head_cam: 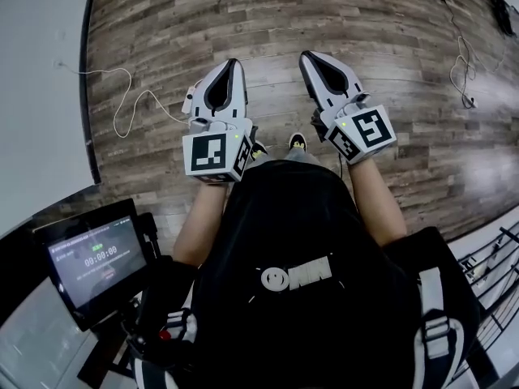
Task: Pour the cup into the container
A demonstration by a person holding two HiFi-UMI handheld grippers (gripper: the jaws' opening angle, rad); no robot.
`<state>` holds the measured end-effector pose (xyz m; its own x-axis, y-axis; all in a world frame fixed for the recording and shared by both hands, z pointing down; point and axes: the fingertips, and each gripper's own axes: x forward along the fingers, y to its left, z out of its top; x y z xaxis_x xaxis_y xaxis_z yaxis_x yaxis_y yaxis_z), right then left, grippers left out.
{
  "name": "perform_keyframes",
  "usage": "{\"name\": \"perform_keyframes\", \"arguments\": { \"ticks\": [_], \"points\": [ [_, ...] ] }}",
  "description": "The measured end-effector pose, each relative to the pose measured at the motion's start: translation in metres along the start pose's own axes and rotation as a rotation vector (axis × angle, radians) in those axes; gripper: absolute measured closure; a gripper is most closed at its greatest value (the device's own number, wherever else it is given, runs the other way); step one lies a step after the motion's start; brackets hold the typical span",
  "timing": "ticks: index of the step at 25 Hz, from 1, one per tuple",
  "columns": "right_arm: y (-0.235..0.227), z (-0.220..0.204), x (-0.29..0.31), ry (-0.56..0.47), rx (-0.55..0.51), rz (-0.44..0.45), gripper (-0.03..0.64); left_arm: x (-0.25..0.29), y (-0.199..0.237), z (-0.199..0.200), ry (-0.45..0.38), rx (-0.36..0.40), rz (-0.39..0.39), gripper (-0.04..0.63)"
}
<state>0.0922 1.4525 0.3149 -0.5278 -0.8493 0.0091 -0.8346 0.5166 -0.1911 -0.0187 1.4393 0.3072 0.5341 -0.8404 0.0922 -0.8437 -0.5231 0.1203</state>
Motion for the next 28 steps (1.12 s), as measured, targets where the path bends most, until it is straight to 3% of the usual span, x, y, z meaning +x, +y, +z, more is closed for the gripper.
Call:
{"name": "perform_keyframes", "arguments": {
  "ticks": [5, 12, 18, 28],
  "points": [
    [0.007, -0.007, -0.002, 0.007, -0.004, -0.006, 0.624, -0.008, 0.001, -0.004, -0.004, 0.007, -0.015, 0.597],
    [0.037, -0.008, 0.019, 0.01, -0.032, -0.047, 0.624, -0.025, 0.034, -0.007, -0.002, -0.001, -0.05, 0.597],
    [0.034, -0.007, 0.034, 0.021, -0.056, -0.025, 0.624, -0.011, 0.044, -0.007, 0.004, -0.003, -0.05, 0.597],
    [-0.084, -0.001, 0.105, 0.026, -0.014, 0.031, 0.624, 0.121, 0.048, -0.003, 0.034, 0.021, -0.006, 0.597]
  ]
}}
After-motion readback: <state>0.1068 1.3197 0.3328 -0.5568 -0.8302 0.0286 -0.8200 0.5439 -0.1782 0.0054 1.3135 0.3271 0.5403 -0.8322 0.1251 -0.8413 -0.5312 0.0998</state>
